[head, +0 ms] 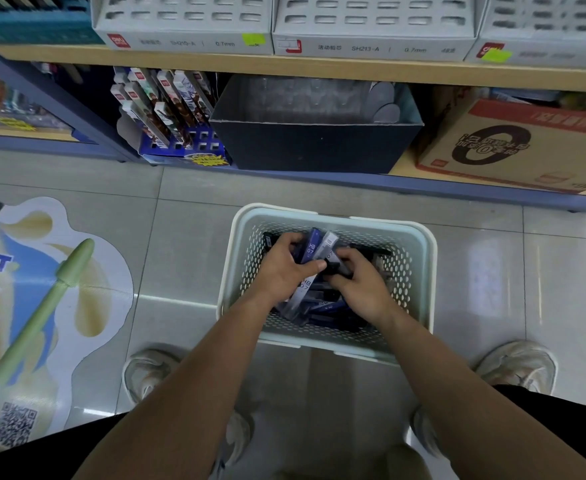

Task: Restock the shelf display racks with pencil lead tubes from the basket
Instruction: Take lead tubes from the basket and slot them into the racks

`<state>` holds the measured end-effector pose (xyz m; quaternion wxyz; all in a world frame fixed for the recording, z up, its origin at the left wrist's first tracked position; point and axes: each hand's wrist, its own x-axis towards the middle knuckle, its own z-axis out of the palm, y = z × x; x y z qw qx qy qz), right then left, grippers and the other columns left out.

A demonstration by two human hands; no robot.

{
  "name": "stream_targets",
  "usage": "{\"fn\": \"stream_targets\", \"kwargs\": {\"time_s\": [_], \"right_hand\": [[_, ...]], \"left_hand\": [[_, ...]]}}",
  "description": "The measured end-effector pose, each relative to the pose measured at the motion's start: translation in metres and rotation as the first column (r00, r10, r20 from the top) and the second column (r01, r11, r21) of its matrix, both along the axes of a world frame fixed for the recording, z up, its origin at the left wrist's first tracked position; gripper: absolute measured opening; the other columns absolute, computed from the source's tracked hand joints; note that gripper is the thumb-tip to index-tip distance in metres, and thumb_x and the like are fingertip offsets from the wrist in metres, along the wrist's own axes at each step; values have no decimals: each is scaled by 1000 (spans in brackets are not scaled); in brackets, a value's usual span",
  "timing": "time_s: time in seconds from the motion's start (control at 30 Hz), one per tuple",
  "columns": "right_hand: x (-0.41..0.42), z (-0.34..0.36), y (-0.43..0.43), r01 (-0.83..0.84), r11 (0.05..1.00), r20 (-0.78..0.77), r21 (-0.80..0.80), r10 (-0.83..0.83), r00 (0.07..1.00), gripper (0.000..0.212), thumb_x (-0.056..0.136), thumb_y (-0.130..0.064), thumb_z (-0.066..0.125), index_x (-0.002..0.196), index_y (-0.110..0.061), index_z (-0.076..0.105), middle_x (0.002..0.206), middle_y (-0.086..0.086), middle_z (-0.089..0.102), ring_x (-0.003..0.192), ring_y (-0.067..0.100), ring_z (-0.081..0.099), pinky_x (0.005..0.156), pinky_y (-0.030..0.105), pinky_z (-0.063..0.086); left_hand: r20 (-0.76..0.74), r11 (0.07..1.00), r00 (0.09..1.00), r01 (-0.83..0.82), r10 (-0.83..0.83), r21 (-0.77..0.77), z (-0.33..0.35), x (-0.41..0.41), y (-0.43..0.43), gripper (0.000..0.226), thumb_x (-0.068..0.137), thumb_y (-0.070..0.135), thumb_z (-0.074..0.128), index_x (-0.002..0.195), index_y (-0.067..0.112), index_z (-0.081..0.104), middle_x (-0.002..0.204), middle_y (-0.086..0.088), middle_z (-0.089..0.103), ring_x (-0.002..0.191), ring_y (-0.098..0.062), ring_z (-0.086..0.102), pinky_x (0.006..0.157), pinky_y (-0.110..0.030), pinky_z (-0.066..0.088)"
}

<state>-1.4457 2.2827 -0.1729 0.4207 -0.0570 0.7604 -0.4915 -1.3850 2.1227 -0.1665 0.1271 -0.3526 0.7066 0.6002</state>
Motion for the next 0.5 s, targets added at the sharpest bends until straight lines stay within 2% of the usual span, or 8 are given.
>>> {"fn": "stream_targets", "kwargs": {"time_s": [0.13, 0.23, 0.33, 0.37, 0.43, 0.5], "right_hand": [[0, 2, 2, 12, 1000, -19, -27, -12, 1000, 35, 90, -6, 68, 122, -19, 59, 118, -3, 67, 111, 8, 62, 96, 26, 50], [-3, 5, 2, 44, 996, 3, -83, -44, 999, 29, 89, -5, 70, 115, -18, 66, 109, -3, 72, 103, 8, 67, 94, 26, 53], [-3, 10, 1, 43, 993, -31, -113, -47, 998, 26, 89, -6, 71, 103, -29, 67, 98, -13, 71, 91, -9, 65, 83, 12, 50], [-3, 9, 1, 54, 992, -54, -114, -60, 997, 23, 90, -9, 71, 103, -28, 68, 98, -14, 71, 91, -9, 65, 84, 13, 50], [-1, 7, 2, 76, 991, -103, -106, -87, 991, 21, 91, -18, 72, 112, -20, 70, 105, -12, 72, 100, -2, 66, 91, 25, 53], [2, 7, 2, 129, 986, -122, -102, -142, 982, 26, 88, -25, 75, 113, -18, 70, 107, -9, 72, 105, 7, 66, 93, 37, 55]], "left_hand": [[0, 996, 999, -40, 41, 74, 2, 4, -3, 51, 82, 22, 82, 125, 18, 55, 110, 6, 67, 103, -9, 64, 86, -18, 49], [25, 988, 999, 22, -26, 155, 5, 7, -9, 65, 77, 17, 86, 132, 21, 52, 114, 5, 69, 106, -7, 65, 86, -17, 50], [30, 982, 995, 84, -90, 168, 7, 8, -12, 74, 77, 15, 86, 140, 24, 48, 117, 8, 69, 111, -4, 63, 89, -17, 50], [27, 984, 996, 77, -83, 160, 9, 7, -12, 69, 81, 17, 83, 140, 25, 49, 116, 9, 70, 108, -1, 64, 87, -17, 50], [12, 987, 999, 38, -40, 156, 12, 6, -11, 56, 86, 19, 79, 136, 25, 54, 112, 10, 72, 100, 4, 66, 84, -17, 50], [-23, 986, 1000, -15, 19, 168, 12, 6, -10, 45, 88, 17, 76, 129, 22, 58, 110, 8, 73, 99, 0, 68, 89, -22, 52]]}}
